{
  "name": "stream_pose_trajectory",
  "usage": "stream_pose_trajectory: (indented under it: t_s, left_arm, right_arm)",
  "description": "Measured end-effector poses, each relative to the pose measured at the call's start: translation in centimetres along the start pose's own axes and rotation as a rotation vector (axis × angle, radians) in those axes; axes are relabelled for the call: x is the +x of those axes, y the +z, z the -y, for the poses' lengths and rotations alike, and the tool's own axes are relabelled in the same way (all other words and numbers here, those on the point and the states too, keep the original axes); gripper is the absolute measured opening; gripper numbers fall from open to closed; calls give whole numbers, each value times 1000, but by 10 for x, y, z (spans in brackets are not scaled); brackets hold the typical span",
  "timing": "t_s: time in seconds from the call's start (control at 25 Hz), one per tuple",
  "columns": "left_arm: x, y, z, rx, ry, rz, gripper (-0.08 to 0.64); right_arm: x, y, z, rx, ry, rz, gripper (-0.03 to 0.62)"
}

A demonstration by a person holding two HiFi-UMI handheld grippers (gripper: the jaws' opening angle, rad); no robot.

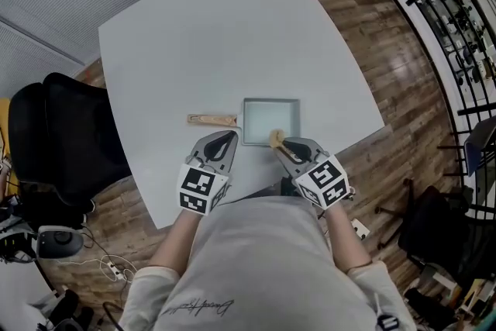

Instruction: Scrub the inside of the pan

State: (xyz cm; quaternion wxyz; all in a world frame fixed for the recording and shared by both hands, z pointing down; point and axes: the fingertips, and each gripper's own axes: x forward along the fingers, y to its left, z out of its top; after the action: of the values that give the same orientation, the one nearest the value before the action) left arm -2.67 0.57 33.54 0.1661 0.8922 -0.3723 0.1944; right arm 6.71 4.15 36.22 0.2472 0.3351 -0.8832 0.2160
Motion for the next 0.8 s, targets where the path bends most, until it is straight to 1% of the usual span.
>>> stream_pose_trajectory:
  t_s: [0.32, 0.8]
  left_arm:
    - [0, 4, 2, -8, -4, 12, 11]
    - [-2, 7, 5, -3, -21, 10, 11]
  right_arm:
    - [-2, 6, 1, -6, -3, 15, 74]
    - [-5, 6, 3, -11, 1, 1, 74]
